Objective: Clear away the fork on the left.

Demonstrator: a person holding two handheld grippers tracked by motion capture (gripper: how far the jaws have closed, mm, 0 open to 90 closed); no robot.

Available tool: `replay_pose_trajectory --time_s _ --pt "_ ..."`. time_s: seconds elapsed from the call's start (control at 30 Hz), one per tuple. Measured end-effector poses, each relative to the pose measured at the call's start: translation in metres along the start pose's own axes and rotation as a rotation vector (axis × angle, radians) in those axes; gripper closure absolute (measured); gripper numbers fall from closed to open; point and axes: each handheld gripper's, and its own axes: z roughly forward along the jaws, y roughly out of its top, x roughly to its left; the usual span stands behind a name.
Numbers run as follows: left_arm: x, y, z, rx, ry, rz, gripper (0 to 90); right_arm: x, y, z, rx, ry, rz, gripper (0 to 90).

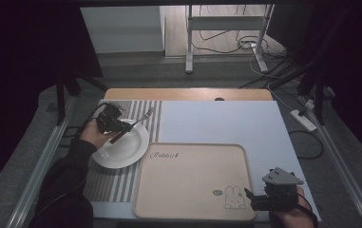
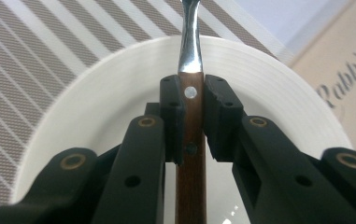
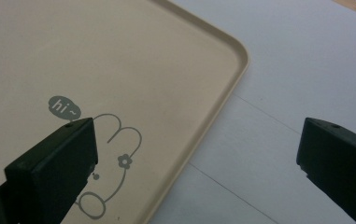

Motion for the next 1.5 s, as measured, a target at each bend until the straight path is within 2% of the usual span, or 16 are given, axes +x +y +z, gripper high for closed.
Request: replay_pose_trajectory --time_s 0.03,0.13,0.17,0.27,0.37,0.47,0.57,0.63,0.87,0.93,0.97,1.0,1.2,1.33,1.5 --pt "-0.008 -0.001 -0.001 -0.003 -0.010 0.003 77.8 0.000 0.000 0.000 -0.001 -0.001 -0.001 0.0" --pt "-0.018 -0.003 -0.001 -0.001 -0.018 0.010 77.8 0.000 0.000 0.000 -0.002 0.000 -0.002 0.0" --pt "-0.018 -0.003 -0.001 -0.001 -0.018 0.010 77.8 0.000 0.000 0.000 -0.002 0.000 -0.002 0.0" --pt "-0.031 -0.007 -0.003 -0.002 -0.030 0.013 77.8 0.000 0.000 -0.001 -0.006 0.001 -0.004 0.0" --pt "-0.037 -0.010 -0.004 -0.002 -0.034 0.008 77.8 0.000 0.000 -0.001 -0.007 0.001 -0.005 0.0" --pt "-0.046 -0.012 -0.005 0.006 -0.025 0.008 77.8 0.000 0.000 -0.001 -0.009 0.001 -0.006 0.0" --pt "-0.053 -0.016 -0.006 -0.002 -0.039 -0.009 77.8 0.001 0.000 -0.001 -0.013 0.000 -0.008 0.0" --pt "-0.063 -0.020 -0.005 0.003 -0.054 -0.016 77.8 0.001 -0.001 -0.001 -0.015 0.000 -0.009 0.0" --pt "-0.087 -0.026 -0.002 0.028 -0.043 0.012 77.8 0.001 -0.001 -0.002 -0.019 0.001 -0.015 0.0" --pt "-0.093 -0.029 -0.002 0.022 -0.060 -0.001 77.8 0.001 -0.001 -0.002 -0.020 0.002 -0.016 0.0" --pt "-0.100 -0.031 -0.001 0.028 -0.066 0.002 77.8 0.001 -0.001 -0.002 -0.020 0.002 -0.016 0.0" --pt "-0.100 -0.031 -0.001 0.028 -0.066 0.002 77.8 0.001 -0.001 -0.002 -0.020 0.002 -0.016 0.0" --pt "-0.121 -0.032 0.006 0.046 -0.096 0.005 77.8 0.001 -0.001 -0.002 -0.022 0.000 -0.020 0.0" --pt "-0.140 -0.032 0.015 0.063 -0.117 0.012 77.8 0.001 -0.001 -0.002 -0.022 0.000 -0.021 0.0" --pt "-0.154 -0.030 0.020 0.072 -0.124 0.012 77.8 0.002 -0.001 -0.002 -0.022 0.001 -0.022 0.0"
